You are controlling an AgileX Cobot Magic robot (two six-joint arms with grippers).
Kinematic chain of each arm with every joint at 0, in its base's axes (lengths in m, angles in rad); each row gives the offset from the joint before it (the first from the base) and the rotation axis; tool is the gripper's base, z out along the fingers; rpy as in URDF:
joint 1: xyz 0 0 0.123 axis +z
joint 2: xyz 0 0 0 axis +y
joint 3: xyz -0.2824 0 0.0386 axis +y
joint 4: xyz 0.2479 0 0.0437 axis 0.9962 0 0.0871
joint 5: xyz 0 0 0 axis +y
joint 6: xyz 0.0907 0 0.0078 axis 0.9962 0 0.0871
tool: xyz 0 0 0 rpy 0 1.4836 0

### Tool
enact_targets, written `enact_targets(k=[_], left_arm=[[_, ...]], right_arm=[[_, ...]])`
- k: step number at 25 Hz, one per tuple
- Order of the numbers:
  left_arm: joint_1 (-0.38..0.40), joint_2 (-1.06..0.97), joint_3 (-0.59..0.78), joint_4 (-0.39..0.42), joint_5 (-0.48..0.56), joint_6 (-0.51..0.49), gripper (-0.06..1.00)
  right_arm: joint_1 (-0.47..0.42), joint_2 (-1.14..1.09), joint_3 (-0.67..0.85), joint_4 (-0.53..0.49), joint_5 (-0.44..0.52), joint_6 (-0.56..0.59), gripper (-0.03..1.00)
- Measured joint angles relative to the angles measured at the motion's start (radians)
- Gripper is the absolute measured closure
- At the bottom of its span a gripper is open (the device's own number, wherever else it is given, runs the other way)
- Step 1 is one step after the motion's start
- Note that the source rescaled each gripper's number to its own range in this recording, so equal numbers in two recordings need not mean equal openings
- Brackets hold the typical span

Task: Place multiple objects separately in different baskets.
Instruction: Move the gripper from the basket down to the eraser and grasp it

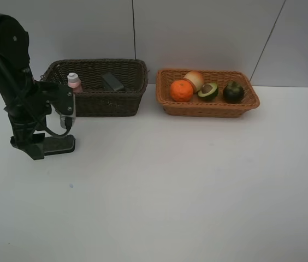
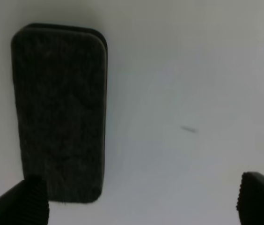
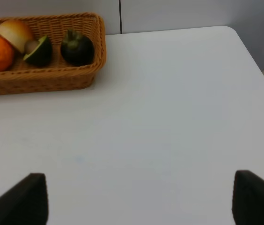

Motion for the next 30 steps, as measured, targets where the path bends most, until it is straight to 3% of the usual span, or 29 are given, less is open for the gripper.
enact_targets(k=[12,30], left_arm=[[0.026,0.088,0.000,0.018,-0.142,0.064,-0.05],[0.060,0.143,0.000,0.020,-0.207,0.103,-0.05]], right_arm=[[0.000,0.000,0.000,0.000,0.000,0.001,-0.02],[0.000,0.000,0.000,0.000,0.000,0.001,-0.02]])
